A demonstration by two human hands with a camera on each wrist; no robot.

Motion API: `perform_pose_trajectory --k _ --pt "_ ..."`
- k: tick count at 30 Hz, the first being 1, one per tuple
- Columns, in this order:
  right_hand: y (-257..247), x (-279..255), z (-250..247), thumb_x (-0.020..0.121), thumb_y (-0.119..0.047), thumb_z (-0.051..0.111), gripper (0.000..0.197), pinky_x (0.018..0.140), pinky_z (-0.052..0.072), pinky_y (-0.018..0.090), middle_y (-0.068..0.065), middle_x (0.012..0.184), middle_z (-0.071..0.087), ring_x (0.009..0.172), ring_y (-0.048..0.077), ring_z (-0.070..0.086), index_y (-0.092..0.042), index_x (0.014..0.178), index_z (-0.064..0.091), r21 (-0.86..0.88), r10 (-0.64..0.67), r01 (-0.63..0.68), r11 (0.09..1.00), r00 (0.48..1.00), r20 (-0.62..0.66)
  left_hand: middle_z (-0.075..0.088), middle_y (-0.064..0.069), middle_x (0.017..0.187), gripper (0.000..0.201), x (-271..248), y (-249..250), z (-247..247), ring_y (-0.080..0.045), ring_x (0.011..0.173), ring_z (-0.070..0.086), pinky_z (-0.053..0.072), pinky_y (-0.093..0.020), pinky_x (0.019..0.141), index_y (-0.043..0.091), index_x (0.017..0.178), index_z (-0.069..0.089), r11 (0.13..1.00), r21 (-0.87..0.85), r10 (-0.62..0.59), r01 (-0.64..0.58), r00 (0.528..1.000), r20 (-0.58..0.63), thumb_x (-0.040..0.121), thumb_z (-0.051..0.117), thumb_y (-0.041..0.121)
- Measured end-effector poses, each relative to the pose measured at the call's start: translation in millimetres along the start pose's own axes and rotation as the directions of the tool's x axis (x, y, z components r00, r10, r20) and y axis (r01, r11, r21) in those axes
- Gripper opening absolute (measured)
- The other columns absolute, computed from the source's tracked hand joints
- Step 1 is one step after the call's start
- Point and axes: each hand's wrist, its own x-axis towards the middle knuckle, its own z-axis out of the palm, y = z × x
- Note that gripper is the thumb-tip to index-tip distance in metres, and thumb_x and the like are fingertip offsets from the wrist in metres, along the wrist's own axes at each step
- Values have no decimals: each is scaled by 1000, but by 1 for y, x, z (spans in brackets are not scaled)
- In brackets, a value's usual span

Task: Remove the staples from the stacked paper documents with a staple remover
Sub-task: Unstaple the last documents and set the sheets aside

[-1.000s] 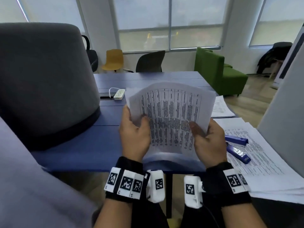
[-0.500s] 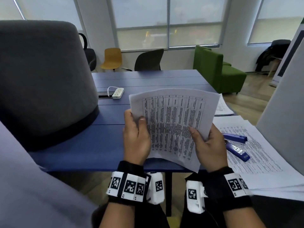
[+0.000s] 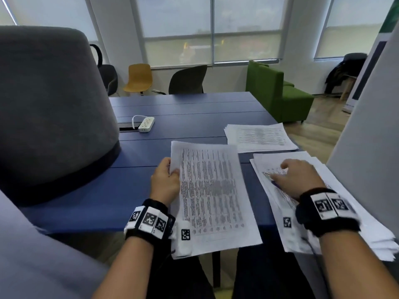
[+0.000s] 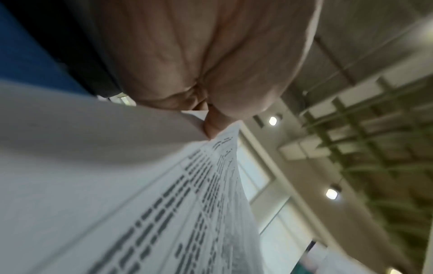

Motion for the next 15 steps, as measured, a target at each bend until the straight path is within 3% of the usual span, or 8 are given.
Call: perform_pose_trajectory --k 3,6,8,10,11,13,15 --pt "7 24 -4 79 -53 66 44 103 39 45 12 128 57 124 35 47 -22 110 60 -368 146 -110 923 987 69 74 4 103 19 12 -14 10 -15 88 69 51 -23 72 28 97 62 994 106 -30 27 999 31 101 54 11" --pt "12 39 -2 78 -37 65 23 100 30 47 7 121 61 121 34 46 -25 95 55 -550 198 -127 826 978 71 76 6 103 22 19 -32 17 -16 91 72 60 -42 89 31 94 64 993 83 -89 82 992 84 100 55 11" --pt "23 49 5 77 -34 67 22 98 34 45 2 104 64 109 31 54 -23 90 55 -582 198 -95 807 973 116 77 5 101 26 21 -51 19 -19 91 74 60 -50 91 34 91 65 992 62 -115 110 989 89 98 56 11" --pt "32 57 12 70 -33 73 28 92 48 39 -2 79 59 88 28 61 -16 90 62 -554 164 -29 832 967 195 78 5 99 29 22 -63 20 -20 91 75 60 -52 90 37 91 66 992 -9 -126 127 990 71 97 57 11" --pt "32 58 13 69 -33 75 31 86 53 35 -2 74 58 82 27 61 -15 92 65 -544 162 -11 839 959 231 78 6 99 29 20 -64 21 -19 91 76 60 -51 89 38 93 66 992 -35 -121 123 991 59 96 56 12" --pt "31 59 15 73 -32 79 33 74 52 28 1 78 59 80 25 61 -14 97 65 -523 161 1 852 951 264 78 8 100 29 15 -61 23 -16 91 76 61 -47 89 38 98 66 993 -64 -99 101 994 43 96 54 11" --pt "31 57 14 75 -32 77 30 73 51 29 3 82 61 81 26 62 -14 96 64 -488 135 -2 873 962 238 78 8 100 32 9 -55 26 -11 88 76 62 -41 87 36 104 66 994 -71 -85 87 996 28 98 53 8"
